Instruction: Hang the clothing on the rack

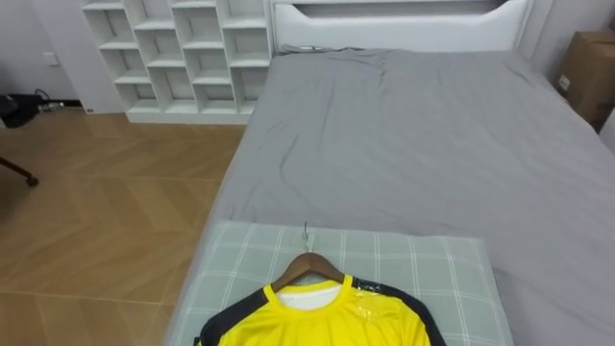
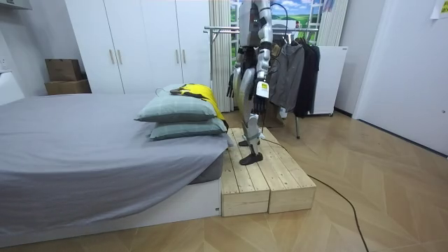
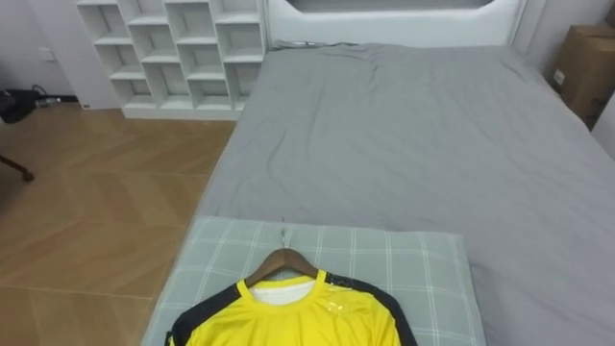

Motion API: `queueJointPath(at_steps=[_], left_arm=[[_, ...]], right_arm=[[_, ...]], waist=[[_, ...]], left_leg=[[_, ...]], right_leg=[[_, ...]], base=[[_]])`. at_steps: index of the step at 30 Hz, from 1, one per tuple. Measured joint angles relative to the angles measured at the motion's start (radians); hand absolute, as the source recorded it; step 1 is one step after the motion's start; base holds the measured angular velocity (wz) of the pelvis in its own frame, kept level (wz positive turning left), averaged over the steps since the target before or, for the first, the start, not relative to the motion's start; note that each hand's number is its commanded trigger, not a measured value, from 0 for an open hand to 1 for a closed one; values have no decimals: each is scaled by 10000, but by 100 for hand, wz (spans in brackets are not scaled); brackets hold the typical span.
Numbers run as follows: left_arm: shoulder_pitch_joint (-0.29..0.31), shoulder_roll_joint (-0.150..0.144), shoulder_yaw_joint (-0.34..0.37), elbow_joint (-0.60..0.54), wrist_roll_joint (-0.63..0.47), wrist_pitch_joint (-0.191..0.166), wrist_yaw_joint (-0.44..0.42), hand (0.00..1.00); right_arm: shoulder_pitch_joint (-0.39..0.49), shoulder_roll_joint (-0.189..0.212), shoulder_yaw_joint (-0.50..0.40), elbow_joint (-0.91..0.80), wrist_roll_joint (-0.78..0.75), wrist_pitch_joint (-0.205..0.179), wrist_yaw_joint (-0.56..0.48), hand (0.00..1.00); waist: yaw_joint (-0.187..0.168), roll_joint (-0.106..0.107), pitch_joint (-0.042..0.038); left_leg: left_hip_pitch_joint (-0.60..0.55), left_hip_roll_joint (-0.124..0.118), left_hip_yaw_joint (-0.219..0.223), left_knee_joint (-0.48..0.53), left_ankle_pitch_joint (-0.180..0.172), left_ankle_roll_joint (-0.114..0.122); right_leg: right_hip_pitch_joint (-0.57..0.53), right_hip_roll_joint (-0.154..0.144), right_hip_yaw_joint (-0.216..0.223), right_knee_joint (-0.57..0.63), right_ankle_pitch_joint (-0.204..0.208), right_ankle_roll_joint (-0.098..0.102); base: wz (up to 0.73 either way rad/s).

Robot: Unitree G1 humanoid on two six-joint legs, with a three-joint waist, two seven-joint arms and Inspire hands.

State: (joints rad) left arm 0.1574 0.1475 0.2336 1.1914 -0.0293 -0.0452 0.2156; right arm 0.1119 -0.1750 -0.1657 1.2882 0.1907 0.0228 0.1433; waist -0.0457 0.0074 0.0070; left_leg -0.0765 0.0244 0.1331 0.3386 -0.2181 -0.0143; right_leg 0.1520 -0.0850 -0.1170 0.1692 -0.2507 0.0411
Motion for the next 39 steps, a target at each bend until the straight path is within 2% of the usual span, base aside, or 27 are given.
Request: queueJointPath(at_steps=[1,6,9,10,14,16,20,21,25,29,34,39], left_arm=[[12,47,6,-121,100,-1,335,0],[-22,282,66,-569,1065,-149,1597,0],[6,310,215,-913,1510,-395,2521,0],[7,310,216,-1048,1647,-480,2864,0],[14,310,192,-2028,2068,-535,3604,0],[-23,312,166,-2360,2593,-798,4028,0],[-99,335,60,-2857,3084,-949,4471,0],[-104,395,-77,-3118,3250,-964,4598,0],[-194,514,-494,-3940,3474,-1073,4804,0],[-530,538,-784,-4074,3619,-1266,4924,0],[-823,543,-858,-4268,4969,-1299,4994,0],[-1105,557,-988,-4528,5859,-1292,5026,0]], right_arm=[[-8,-23,83,-3,0,4,-1,0],[13,-146,298,-20,11,-9,-22,0],[70,-149,366,-18,48,-68,-106,0],[85,-149,366,-18,43,-94,-131,0],[72,-156,364,-24,-30,-104,-192,0],[-10,-182,361,-31,-115,-206,-117,0],[-101,-195,358,-94,-420,-275,-46,0],[-111,-197,361,-38,-370,-271,17,0],[-115,-221,585,8,-314,-251,40,0],[-132,-242,650,7,-354,-258,48,0],[-94,-252,648,3,-439,-258,137,0],[-70,-299,660,12,-445,-209,314,0]], waist=[[0,-22,37],[61,3,35],[97,-12,-16],[100,16,-63],[57,-3,-66],[-29,2,-60],[-172,55,-63],[-259,35,-54],[-306,8,-37],[-326,32,-36],[-384,51,-24],[-430,53,-25]], left_leg=[[25,-8,-52,-4,0,0],[2,-15,-86,1,3,3],[8,-26,-95,21,19,9],[17,-36,-116,31,19,9],[57,-64,-281,35,23,3],[80,-59,-282,2,27,-6],[54,-59,-338,4,26,-8],[11,-68,-409,29,27,-8],[12,-51,-394,61,32,-16],[23,-46,-403,80,32,-15],[16,-17,-397,147,31,-16],[23,-5,-382,152,31,-16]], right_leg=[[65,0,-65,-8,0,0],[58,-6,-88,-61,-30,9],[79,-5,-92,-131,-26,6],[105,-5,-105,-133,-21,0],[232,10,-255,-108,-5,-9],[230,16,-256,-96,-4,-12],[216,28,-301,-39,-3,-13],[218,32,-412,-21,-3,-14],[212,44,-368,-3,2,-20],[236,50,-364,1,20,-41],[230,70,-378,10,39,-52],[222,86,-314,11,41,-56]], base=[[8],[2],[1],[4],[12],[0],[4],[10],[2],[0],[0],[-1]])
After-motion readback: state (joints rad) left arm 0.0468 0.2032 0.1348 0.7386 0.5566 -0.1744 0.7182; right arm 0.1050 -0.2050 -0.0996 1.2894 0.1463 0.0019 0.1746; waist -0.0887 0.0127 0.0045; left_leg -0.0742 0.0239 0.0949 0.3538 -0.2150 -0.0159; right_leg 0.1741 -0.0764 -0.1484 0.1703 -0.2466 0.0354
